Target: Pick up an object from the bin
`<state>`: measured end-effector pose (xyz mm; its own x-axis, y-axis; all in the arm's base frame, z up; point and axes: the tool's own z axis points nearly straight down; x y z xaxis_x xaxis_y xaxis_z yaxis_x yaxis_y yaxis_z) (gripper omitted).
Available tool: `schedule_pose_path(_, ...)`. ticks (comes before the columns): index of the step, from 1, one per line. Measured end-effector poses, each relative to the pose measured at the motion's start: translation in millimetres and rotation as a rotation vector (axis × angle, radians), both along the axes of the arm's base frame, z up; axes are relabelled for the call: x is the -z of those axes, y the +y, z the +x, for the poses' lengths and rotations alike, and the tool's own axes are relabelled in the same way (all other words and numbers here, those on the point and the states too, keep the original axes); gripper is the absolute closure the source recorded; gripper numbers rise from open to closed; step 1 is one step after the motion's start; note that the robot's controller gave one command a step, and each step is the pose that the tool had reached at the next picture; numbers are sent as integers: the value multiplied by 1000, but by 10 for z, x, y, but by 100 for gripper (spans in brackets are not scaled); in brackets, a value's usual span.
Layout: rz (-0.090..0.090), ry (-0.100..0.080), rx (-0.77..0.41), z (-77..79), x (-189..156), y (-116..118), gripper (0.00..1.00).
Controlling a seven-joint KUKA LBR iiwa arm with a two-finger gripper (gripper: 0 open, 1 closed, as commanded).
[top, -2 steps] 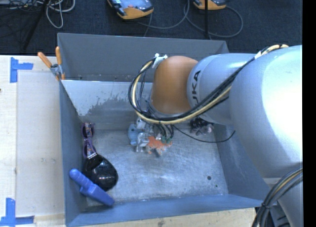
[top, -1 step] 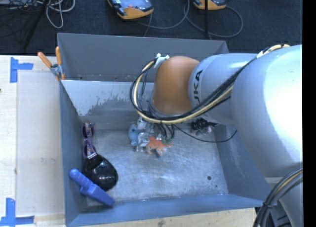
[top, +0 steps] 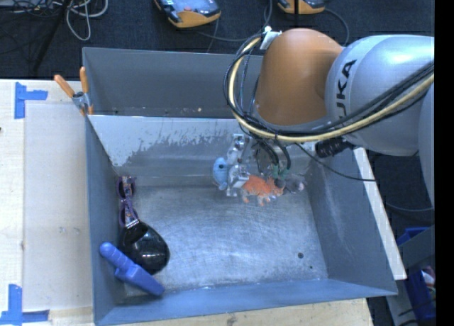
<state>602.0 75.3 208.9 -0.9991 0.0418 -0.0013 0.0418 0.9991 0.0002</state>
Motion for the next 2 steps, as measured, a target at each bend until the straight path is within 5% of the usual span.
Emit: schedule_pose_path(2,-1,2,-32,70,-141,124,100)
